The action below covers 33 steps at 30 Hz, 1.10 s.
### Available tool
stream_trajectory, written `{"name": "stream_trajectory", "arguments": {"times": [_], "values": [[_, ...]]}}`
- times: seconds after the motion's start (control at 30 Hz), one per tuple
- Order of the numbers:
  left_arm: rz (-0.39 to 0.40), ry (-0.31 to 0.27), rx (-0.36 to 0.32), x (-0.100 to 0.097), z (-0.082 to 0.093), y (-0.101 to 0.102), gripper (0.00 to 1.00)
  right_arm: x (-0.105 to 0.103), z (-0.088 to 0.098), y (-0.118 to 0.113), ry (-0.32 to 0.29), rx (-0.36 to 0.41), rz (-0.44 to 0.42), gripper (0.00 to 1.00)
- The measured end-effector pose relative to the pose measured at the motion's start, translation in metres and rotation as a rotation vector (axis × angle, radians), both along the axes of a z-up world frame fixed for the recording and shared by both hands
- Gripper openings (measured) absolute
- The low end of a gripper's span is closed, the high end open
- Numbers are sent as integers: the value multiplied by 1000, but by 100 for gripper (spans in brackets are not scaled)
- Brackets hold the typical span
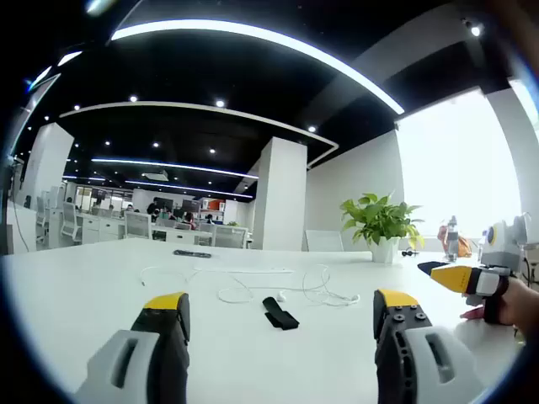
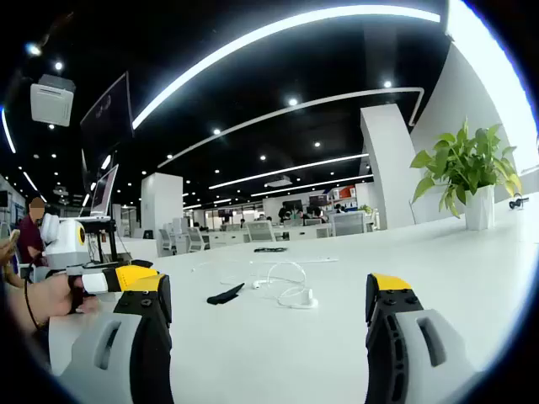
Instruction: Peel open the Velcro strap on the desktop, arrange the wired earphones neatly onto it, and close the Velcro strap to secure them.
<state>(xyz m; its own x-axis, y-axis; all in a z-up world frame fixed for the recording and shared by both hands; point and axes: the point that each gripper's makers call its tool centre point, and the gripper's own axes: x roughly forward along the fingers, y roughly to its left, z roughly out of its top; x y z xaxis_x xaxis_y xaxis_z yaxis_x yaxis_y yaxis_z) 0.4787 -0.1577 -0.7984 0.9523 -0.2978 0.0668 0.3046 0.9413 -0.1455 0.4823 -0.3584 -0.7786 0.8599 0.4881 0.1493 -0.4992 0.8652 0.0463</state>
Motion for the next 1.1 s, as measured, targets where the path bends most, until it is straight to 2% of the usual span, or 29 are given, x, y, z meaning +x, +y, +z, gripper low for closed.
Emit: {"name": "stream_trajectory", "arguments": {"times": [1.1], "values": [[-9, 7, 32, 0, -3, -3, 89, 1, -4, 3, 4, -36, 8, 97]]}}
